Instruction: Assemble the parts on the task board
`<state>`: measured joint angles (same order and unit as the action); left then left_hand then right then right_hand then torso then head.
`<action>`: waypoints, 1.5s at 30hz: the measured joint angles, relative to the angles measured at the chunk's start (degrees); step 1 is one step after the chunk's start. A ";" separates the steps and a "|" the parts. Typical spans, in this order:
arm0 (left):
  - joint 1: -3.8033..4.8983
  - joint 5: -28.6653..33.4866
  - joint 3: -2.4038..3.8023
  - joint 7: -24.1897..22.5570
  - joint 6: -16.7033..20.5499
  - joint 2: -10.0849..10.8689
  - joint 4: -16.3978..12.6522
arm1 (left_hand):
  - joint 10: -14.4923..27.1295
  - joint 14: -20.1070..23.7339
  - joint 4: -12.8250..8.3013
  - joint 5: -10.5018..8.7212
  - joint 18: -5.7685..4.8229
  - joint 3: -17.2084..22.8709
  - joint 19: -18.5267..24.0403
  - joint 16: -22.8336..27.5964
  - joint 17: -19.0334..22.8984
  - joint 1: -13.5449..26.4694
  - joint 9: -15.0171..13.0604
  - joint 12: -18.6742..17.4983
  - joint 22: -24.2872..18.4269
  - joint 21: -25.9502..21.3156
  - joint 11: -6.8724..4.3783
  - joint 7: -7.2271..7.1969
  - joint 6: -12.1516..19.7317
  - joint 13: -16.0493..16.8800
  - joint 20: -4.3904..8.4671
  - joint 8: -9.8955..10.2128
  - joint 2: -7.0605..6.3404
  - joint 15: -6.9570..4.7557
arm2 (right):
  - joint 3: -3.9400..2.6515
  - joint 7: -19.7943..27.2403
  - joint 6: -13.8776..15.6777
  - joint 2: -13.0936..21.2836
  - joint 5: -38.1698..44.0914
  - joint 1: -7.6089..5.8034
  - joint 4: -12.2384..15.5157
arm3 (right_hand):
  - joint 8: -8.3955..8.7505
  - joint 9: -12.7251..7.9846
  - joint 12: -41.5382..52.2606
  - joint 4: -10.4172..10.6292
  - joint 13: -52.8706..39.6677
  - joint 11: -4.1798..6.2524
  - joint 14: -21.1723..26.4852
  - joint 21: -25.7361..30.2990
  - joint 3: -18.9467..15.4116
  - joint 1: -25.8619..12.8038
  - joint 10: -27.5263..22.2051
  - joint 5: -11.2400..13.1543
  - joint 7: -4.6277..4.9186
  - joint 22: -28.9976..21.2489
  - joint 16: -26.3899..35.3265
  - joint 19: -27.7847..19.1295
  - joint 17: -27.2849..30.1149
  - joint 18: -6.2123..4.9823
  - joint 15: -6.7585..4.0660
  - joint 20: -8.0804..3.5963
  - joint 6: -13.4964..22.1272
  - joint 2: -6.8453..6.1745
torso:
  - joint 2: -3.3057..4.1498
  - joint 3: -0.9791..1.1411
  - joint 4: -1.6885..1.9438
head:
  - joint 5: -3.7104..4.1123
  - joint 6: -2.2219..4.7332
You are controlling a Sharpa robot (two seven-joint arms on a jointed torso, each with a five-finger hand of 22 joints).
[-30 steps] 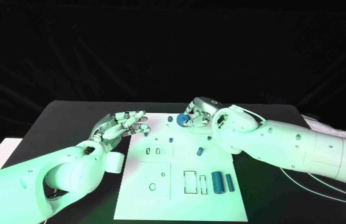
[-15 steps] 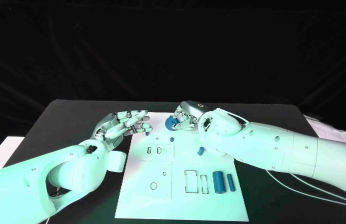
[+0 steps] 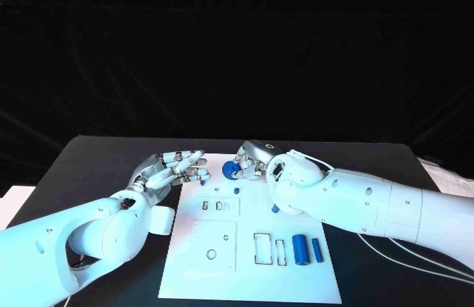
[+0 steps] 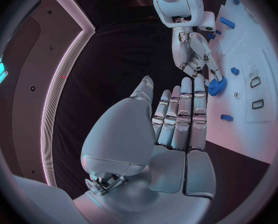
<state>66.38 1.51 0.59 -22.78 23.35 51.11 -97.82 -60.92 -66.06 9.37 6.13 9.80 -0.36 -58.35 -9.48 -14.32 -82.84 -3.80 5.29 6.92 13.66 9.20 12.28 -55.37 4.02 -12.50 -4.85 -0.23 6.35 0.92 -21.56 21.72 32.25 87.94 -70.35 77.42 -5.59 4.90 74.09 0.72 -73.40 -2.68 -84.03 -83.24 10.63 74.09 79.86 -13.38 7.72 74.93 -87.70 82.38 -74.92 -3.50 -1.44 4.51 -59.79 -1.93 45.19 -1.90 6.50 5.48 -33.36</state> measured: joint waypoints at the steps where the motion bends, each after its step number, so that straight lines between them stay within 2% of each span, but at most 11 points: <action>1: 0.00 0.00 0.00 0.00 0.00 0.00 0.00 | 0.00 0.00 0.00 0.00 0.00 0.00 0.00 0.00 0.00 0.00 0.00 0.00 0.00 0.00 0.00 0.00 0.00 0.00 0.00 0.00 0.00 0.00 | 0.03 0.05 0.00 -0.06 0.00 0.02 -0.05 | 0.22 -0.01 -0.01 0.07 0.14 -0.06 0.00 0.00 0.08 -0.21 -0.06 0.00 0.06 0.00 0.00 0.00 0.00 0.00 0.00 0.00 0.29 -0.21 | 0.00 0.00 -0.01 | -0.03 -0.01; 6: 0.00 0.00 0.00 0.02 0.00 0.03 0.00 | 0.00 0.00 0.00 0.00 0.00 0.00 0.00 0.00 0.00 0.00 0.00 0.00 0.00 0.00 0.00 0.00 0.00 0.00 0.00 0.00 0.00 0.00 | 0.09 0.25 -0.04 -0.14 -0.01 0.10 -0.22 | 1.70 -0.58 -2.15 0.55 1.80 -0.78 0.02 0.00 -0.62 -1.81 -1.41 0.23 0.82 -0.01 0.00 0.03 0.00 0.00 0.03 0.09 2.26 -1.80 | 0.00 0.00 -0.04 | -0.10 -0.06; 7: 0.00 0.00 0.00 0.03 -0.01 0.03 0.01 | 0.00 0.00 0.00 0.00 0.01 0.00 0.00 0.00 0.01 0.00 0.00 0.00 0.00 0.00 0.00 0.00 0.00 0.00 0.00 0.00 0.00 0.00 | 0.11 0.30 -0.07 -0.14 -0.02 0.12 -0.24 | 1.85 -0.70 -2.57 0.76 2.14 -0.79 0.08 0.00 -0.97 -2.15 -1.82 0.55 0.84 -0.01 0.00 -0.02 0.00 -0.01 0.37 0.44 2.72 -2.14 | 0.00 0.00 -0.05 | -0.11 -0.07; 9: 0.00 0.00 0.00 0.04 -0.01 0.03 0.00 | 0.00 0.00 0.00 0.00 0.00 0.00 0.00 0.00 0.00 0.00 0.00 0.00 0.00 0.00 0.00 0.00 0.00 0.00 0.00 0.00 0.00 0.00 | 0.12 0.44 -0.12 -0.13 -0.07 0.15 -0.26 | 1.85 -0.80 -3.23 1.31 2.72 -1.00 0.00 0.00 -2.00 -2.98 -2.04 1.23 0.87 -0.01 0.00 -0.02 0.01 -0.01 0.43 0.44 3.53 -2.91 | -0.01 0.00 -0.05 | -0.12 -0.11; 12: 0.00 0.00 0.00 0.06 -0.01 0.05 0.00 | 0.00 0.00 0.00 0.00 0.00 0.00 0.00 0.00 0.01 0.00 0.00 0.00 0.00 0.00 0.00 0.00 0.00 0.00 0.00 0.00 0.00 0.00 | 0.12 0.64 -0.12 -0.09 -0.12 0.16 -0.25 | 1.85 -0.80 -3.85 2.42 3.27 -1.21 0.09 0.00 -3.86 -4.33 -2.66 2.71 1.23 -0.01 0.00 -0.32 0.01 0.00 0.75 0.74 4.50 -3.35 | -0.01 0.00 -0.04 | -0.11 -0.13; 15: 0.00 0.00 0.00 0.07 -0.02 0.06 0.00 | 0.00 0.00 -0.14 0.00 0.00 0.15 0.00 0.00 -0.09 0.00 0.00 0.00 -0.06 0.00 0.00 0.00 0.00 0.00 0.00 0.00 0.00 0.00 | 0.12 0.83 -0.03 -0.01 -0.16 0.16 -0.17 | 1.85 -0.80 -3.85 3.71 3.37 -1.28 0.00 0.00 -5.36 -5.11 -2.74 2.87 1.35 -0.01 0.00 -0.11 0.01 -0.01 0.84 0.95 5.02 -3.31 | -0.01 0.01 -0.04 | -0.10 -0.13; 20: 0.00 0.00 0.00 0.09 -0.02 0.07 0.00 | 0.00 0.00 -0.14 0.00 0.00 0.15 0.00 0.00 -0.09 0.00 0.00 0.00 -0.06 0.00 0.00 0.00 0.00 0.00 0.00 0.00 0.00 0.00 | 0.12 1.14 0.10 0.15 -0.22 0.16 0.00 | 1.85 -0.80 -3.85 4.35 3.17 -1.28 0.00 0.00 -6.14 -5.09 -2.73 2.75 1.35 -0.01 0.00 -0.11 0.01 -0.01 0.84 0.95 5.02 -3.28 | -0.02 0.01 -0.04 | -0.10 -0.10; 25: 0.00 0.01 0.00 0.11 -0.03 0.08 0.00 | 0.00 0.00 -0.14 0.00 0.00 0.15 0.00 0.00 -0.09 0.00 0.00 0.00 -0.06 0.00 0.00 0.00 0.00 0.00 0.00 0.00 0.00 0.00 | 0.12 1.50 0.18 0.37 -0.44 0.19 0.19 | 1.85 -0.63 -3.45 4.84 2.46 -1.28 0.00 0.00 -6.94 -5.06 -2.74 1.50 1.35 -0.02 0.00 -0.11 0.02 -0.01 0.84 0.95 5.02 -3.23 | -0.02 0.01 -0.05 | -0.10 -0.10; 27: 0.00 0.01 0.00 0.11 -0.03 0.08 0.00 | 0.00 0.00 -0.14 0.00 0.00 0.15 0.00 0.00 -0.08 0.00 0.00 0.00 -0.05 0.00 0.00 0.00 0.00 0.00 0.00 0.00 0.00 0.00 | 0.12 1.68 0.15 0.38 -0.70 0.21 0.19 | 1.82 -0.53 -3.04 5.24 2.06 -1.28 0.00 0.00 -7.33 -4.93 -2.69 0.94 1.19 -0.02 0.00 -0.11 0.02 -0.01 0.83 0.95 4.86 -2.20 | -0.02 0.03 -0.06 | -0.13 -0.12; 34: 0.00 0.01 0.00 0.13 -0.03 0.08 0.00 | 0.00 0.00 -0.14 0.00 0.01 0.15 0.00 0.00 -0.08 0.00 0.00 0.00 -0.05 0.00 0.00 0.00 0.00 0.00 0.00 0.00 0.00 0.00 | 0.12 1.96 -0.89 -0.08 -1.71 0.23 -0.64 | 1.63 -0.56 -3.03 6.64 1.87 -1.22 0.00 0.00 -8.74 -5.38 -2.34 0.38 1.06 -0.02 0.00 -0.11 0.00 -0.01 0.83 0.95 4.73 -1.61 | -0.02 0.03 -0.07 | -0.13 -0.18; 45: 0.00 0.01 0.00 0.20 -0.04 0.08 -0.02 | 0.00 0.00 -0.14 0.00 0.00 0.15 0.00 0.00 -0.07 0.00 0.00 -0.21 -0.05 0.00 0.00 0.00 0.00 0.00 0.00 0.00 0.00 0.00 | -0.06 2.46 -1.71 -0.63 -2.48 0.02 -1.60 | 1.64 -0.59 -3.04 6.55 1.78 -1.22 0.00 0.00 -8.98 -5.08 -2.34 -0.15 1.05 -0.03 0.00 -0.11 -0.02 -0.01 0.83 0.95 4.74 -1.31 | -0.02 0.01 -0.03 | -0.17 -0.32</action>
<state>66.39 1.51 0.59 -22.59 23.32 51.20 -97.84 -60.92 -66.06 9.23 6.13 9.81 -0.22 -58.35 -9.48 -14.39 -82.84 -3.80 5.08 6.87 13.66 9.20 12.28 -55.37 4.02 -12.50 -4.85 -0.23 6.34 0.86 -19.10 20.01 31.62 85.46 -70.33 75.82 -3.95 4.30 71.05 7.27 -71.62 -3.90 -84.03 -83.23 1.65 69.01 77.52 -13.53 8.77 74.90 -87.69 82.26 -74.94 -3.51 -0.61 5.46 -55.05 -3.24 45.18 -1.89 6.47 5.31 -33.68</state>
